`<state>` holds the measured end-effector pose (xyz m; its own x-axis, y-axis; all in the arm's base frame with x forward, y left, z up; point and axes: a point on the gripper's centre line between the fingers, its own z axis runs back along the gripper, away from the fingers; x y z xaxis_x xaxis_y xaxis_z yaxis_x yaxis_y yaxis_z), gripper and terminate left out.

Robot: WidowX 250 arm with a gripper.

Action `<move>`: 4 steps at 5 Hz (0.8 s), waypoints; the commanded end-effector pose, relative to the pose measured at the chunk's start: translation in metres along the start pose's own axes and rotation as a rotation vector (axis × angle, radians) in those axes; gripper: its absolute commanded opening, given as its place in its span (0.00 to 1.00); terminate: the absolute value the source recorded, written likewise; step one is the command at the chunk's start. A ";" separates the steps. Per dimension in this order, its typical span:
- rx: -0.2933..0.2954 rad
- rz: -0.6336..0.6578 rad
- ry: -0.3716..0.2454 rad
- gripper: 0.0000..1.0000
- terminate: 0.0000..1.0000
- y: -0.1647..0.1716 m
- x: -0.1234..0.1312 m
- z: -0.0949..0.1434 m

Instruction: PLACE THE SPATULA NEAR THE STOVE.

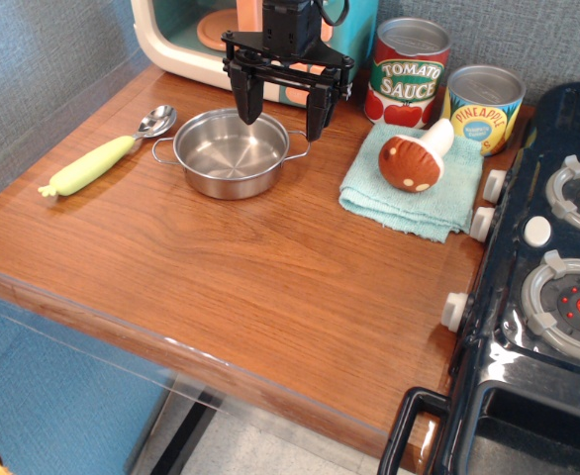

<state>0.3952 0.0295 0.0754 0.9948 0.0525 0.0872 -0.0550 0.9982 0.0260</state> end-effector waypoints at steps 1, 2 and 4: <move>0.000 0.000 0.000 1.00 0.00 0.000 0.000 0.000; 0.003 -0.013 0.018 1.00 0.00 0.028 -0.019 0.001; 0.054 -0.039 -0.004 1.00 0.00 0.084 -0.058 0.014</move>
<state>0.3273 0.1069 0.0624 0.9997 0.0112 0.0209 -0.0125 0.9979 0.0640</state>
